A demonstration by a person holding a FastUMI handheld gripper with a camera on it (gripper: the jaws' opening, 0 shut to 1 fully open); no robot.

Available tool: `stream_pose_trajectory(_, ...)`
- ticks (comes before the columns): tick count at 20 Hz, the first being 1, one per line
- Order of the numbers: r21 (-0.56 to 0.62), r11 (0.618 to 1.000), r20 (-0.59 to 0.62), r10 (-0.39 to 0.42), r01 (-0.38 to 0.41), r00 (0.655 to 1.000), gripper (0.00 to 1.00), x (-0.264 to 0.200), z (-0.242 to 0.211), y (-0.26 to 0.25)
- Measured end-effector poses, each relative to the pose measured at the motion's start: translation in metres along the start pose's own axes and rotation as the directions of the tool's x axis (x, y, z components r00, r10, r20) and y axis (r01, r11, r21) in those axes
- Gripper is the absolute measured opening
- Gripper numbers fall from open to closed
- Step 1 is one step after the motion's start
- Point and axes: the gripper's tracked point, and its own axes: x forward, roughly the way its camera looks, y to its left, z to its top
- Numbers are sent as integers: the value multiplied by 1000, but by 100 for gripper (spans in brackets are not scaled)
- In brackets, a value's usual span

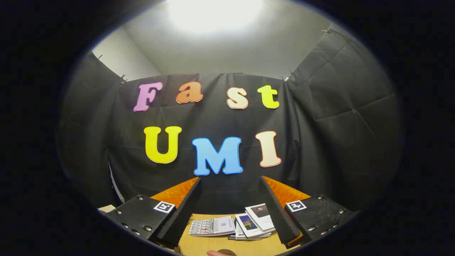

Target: Open the storage box then place both shoes into the box .Put the left shoe in first, then the right shoe, with the right side of both shoes facing outward in a uniform manner.

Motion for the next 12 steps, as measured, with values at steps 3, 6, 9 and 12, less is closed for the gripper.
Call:
stream_pose_trajectory(3, 9, 1000, -7, -2, 2, 1000, 98, 4, -2, -5)
stream_pose_trajectory(6, 8, 1000, -1, -7, 7, 1000, 98, 8, -1, -7)
stream_pose_trajectory(9, -1, 1000, -3, -10, 10, 1000, 98, 12, -2, -11)
stream_pose_trajectory(12, 7, 1000, -11, -5, 5, 1000, 98, 14, -4, -8)
